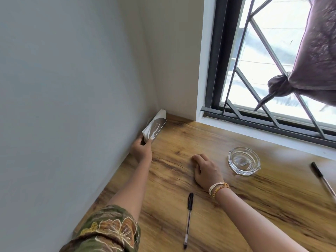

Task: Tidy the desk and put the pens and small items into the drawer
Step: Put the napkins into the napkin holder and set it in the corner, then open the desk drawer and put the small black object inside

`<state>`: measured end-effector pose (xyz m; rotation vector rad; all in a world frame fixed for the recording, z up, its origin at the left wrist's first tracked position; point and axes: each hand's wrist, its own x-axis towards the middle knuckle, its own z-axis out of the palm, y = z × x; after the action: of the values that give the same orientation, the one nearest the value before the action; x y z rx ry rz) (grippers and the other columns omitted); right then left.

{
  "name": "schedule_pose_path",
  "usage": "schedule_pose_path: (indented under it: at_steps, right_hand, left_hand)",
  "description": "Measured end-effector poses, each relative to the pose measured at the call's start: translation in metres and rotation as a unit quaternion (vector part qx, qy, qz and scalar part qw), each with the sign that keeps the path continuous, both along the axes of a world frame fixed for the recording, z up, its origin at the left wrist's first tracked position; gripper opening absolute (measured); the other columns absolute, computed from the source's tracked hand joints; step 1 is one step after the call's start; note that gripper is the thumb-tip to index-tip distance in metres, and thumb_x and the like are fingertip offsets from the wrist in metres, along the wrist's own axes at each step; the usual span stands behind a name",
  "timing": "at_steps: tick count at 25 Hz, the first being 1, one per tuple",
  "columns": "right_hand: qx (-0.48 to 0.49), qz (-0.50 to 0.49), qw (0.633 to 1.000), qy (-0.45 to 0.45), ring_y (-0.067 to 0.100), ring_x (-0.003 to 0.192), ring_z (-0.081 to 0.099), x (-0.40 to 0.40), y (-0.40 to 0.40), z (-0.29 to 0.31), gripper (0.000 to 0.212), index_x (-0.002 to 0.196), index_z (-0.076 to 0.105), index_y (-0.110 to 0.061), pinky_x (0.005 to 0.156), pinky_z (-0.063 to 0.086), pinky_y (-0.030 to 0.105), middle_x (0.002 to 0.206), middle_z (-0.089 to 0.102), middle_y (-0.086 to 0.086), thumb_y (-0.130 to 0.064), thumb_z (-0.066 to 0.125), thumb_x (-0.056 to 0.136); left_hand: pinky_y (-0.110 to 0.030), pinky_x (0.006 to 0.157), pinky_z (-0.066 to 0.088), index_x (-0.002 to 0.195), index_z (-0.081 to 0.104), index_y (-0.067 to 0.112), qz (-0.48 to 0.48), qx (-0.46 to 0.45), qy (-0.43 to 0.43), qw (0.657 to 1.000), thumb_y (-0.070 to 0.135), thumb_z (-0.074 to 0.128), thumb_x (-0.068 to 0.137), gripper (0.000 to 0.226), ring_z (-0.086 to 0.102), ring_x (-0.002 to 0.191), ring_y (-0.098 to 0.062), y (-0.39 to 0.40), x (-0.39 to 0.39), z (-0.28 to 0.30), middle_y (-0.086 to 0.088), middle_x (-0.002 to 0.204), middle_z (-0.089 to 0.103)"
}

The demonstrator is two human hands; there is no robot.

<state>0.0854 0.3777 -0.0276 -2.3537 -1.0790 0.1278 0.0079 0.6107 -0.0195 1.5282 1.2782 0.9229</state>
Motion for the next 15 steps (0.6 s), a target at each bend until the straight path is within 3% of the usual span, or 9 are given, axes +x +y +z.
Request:
schedule_pose_path:
  at_steps: [3, 7, 11, 13, 15]
  right_hand:
    - [-0.010, 0.011, 1.000, 0.023, 0.025, 0.090, 0.063, -0.001, -0.001, 0.002, 0.038, 0.113, 0.059, -0.015, 0.077, 0.053, 0.032, 0.113, 0.060, 0.002, -0.013, 0.049, 0.077]
    - [-0.041, 0.019, 0.996, 0.080, 0.027, 0.100, 0.060, 0.002, -0.002, 0.009, 0.046, 0.117, 0.058, -0.014, 0.088, 0.051, 0.035, 0.114, 0.059, 0.006, -0.016, 0.050, 0.073]
    - [-0.084, 0.031, 0.989, 0.118, 0.025, 0.117, 0.056, -0.004, -0.019, 0.033, 0.058, 0.133, 0.050, -0.013, 0.100, 0.043, 0.029, 0.123, 0.061, 0.007, -0.018, 0.054, 0.074]
    - [-0.079, 0.011, 0.990, 0.118, 0.023, 0.116, 0.057, -0.014, -0.040, 0.041, 0.055, 0.134, 0.048, -0.013, 0.096, 0.042, 0.027, 0.122, 0.063, 0.006, -0.016, 0.055, 0.080]
    - [-0.048, -0.018, 0.992, 0.118, 0.025, 0.114, 0.058, -0.027, -0.070, 0.038, 0.050, 0.131, 0.051, -0.013, 0.096, 0.044, 0.030, 0.121, 0.063, 0.008, -0.015, 0.053, 0.082]
  left_hand:
    - [-0.029, 0.079, 0.056, 0.113, 0.070, 0.013, -0.024, -0.010, 0.013, 1.000, 0.018, 0.082, 0.071, 0.044, 0.069, 0.088, -0.013, 0.000, -0.007, -0.001, 0.003, 0.097, 0.073]
    - [-0.036, 0.096, 0.051, 0.124, 0.061, 0.015, -0.021, -0.041, 0.004, 0.999, 0.021, 0.083, 0.069, 0.060, 0.065, 0.109, -0.017, -0.015, -0.017, 0.003, -0.002, 0.119, 0.068]
    - [-0.041, 0.103, 0.041, 0.143, 0.039, 0.005, -0.014, -0.060, 0.117, 0.991, 0.036, 0.067, 0.086, 0.071, 0.048, 0.129, -0.032, -0.071, -0.031, 0.024, -0.015, 0.143, 0.047]
    - [-0.043, 0.100, 0.043, 0.142, 0.039, 0.008, -0.059, 0.023, 0.192, 0.979, 0.041, 0.059, 0.090, 0.065, 0.048, 0.126, -0.033, -0.109, -0.043, 0.028, -0.015, 0.142, 0.046]
    - [-0.043, 0.099, 0.043, 0.137, 0.043, 0.007, -0.151, 0.153, 0.245, 0.945, 0.040, 0.055, 0.091, 0.058, 0.049, 0.122, -0.032, -0.152, -0.053, 0.025, -0.014, 0.139, 0.048]
